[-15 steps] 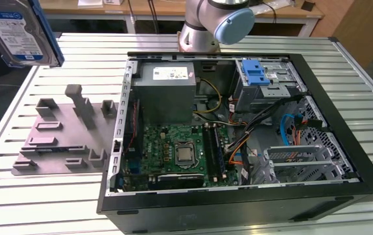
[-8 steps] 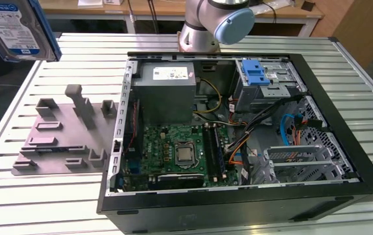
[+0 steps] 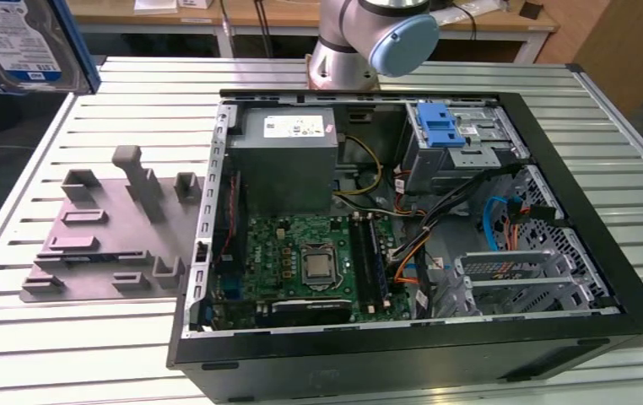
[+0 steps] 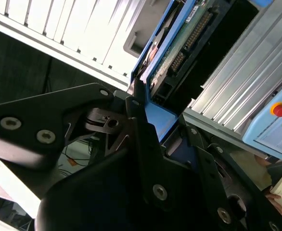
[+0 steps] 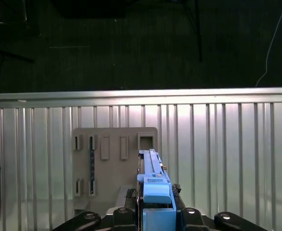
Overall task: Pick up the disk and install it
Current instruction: 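Pick up the disk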
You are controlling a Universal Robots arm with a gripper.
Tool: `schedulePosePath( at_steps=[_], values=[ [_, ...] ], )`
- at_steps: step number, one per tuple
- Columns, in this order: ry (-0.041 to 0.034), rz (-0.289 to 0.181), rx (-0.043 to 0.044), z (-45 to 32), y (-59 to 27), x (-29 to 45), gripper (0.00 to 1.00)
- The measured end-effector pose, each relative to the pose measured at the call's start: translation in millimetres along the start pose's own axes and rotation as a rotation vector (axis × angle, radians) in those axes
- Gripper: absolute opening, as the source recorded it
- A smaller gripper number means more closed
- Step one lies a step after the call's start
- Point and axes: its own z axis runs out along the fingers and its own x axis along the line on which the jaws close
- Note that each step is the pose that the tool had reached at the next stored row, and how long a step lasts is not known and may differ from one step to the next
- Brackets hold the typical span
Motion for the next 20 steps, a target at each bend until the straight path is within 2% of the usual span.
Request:
schedulePosePath(
  at_steps=[3,6,13,14,20],
  values=[
    [0.0001,0.0,-0.0002,-3.8,-0.1,0.1,0.36],
    [0.0,0.0,0.0,-3.8,-0.1,2.2,0.36],
    [0.0,0.0,-0.0001,-3.7,-1.0,20.5,0.36],
    [0.0,0.0,0.0,-3.6,-3.2,23.7,0.36],
    [0.0002,0.0,-0.0035,-3.4,-19.6,29.9,0.36]
  ],
)
